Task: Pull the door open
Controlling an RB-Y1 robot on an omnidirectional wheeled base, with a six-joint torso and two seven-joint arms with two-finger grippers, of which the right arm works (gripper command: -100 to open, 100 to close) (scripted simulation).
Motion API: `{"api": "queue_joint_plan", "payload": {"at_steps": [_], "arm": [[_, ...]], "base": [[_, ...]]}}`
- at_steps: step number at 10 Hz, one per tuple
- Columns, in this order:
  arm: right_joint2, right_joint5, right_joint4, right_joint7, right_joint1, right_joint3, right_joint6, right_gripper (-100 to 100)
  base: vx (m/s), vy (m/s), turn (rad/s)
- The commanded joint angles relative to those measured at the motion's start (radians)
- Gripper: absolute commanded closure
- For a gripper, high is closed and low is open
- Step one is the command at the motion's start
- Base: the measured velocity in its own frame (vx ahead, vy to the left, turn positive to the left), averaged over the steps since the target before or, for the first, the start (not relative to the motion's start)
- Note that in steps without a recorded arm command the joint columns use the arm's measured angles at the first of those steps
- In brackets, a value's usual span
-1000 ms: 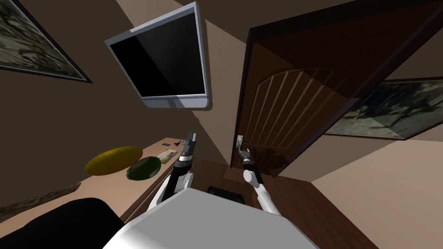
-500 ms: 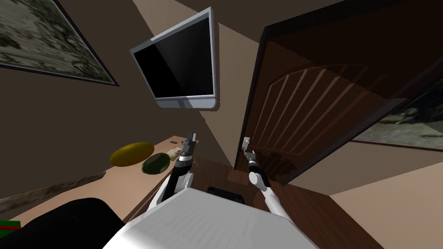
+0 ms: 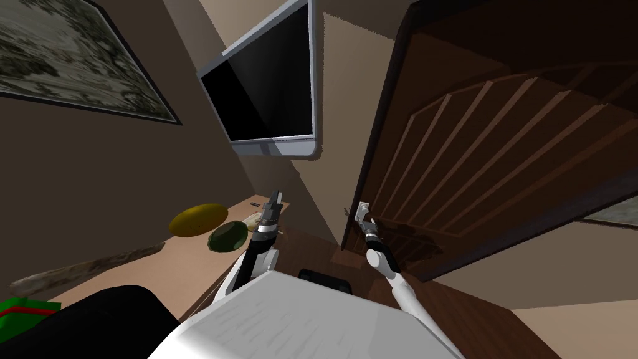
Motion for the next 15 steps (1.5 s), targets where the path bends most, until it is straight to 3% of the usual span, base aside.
{"api": "queue_joint_plan", "payload": {"at_steps": [1, 3, 4, 5, 6, 7, 12, 13, 15], "arm": [[-0.03, -0.006, 0.008, -0.032, 0.005, -0.009, -0.009, -100], [-0.09, -0.018, 0.03, -0.087, 0.009, -0.029, -0.022, -100], [-0.103, -0.021, 0.035, -0.098, 0.01, -0.034, -0.025, -100], [-0.128, -0.026, 0.045, -0.122, 0.012, -0.042, -0.03, -100], [-0.114, -0.024, 0.043, -0.108, 0.006, -0.038, -0.025, -100], [-0.114, -0.024, 0.043, -0.108, 0.006, -0.038, -0.025, 100], [-0.114, -0.024, 0.043, -0.108, 0.006, -0.038, -0.025, 100], [-0.131, -0.025, 0.037, -0.125, 0.014, -0.025, -0.027, 100], [-0.145, -0.025, 0.03, -0.14, 0.02, -0.012, -0.031, 100]], "base": [[0.086, 0.028, 0.124], [0.144, 0.004, 0.209], [0.185, -0.016, 0.116], [0.144, -0.006, 0.13], [0.061, -0.007, 0.03], [-0.003, -0.002, -0.036], [-0.012, -0.001, -0.001], [-0.094, -0.026, 0.099], [-0.152, -0.053, 0.11]]}}
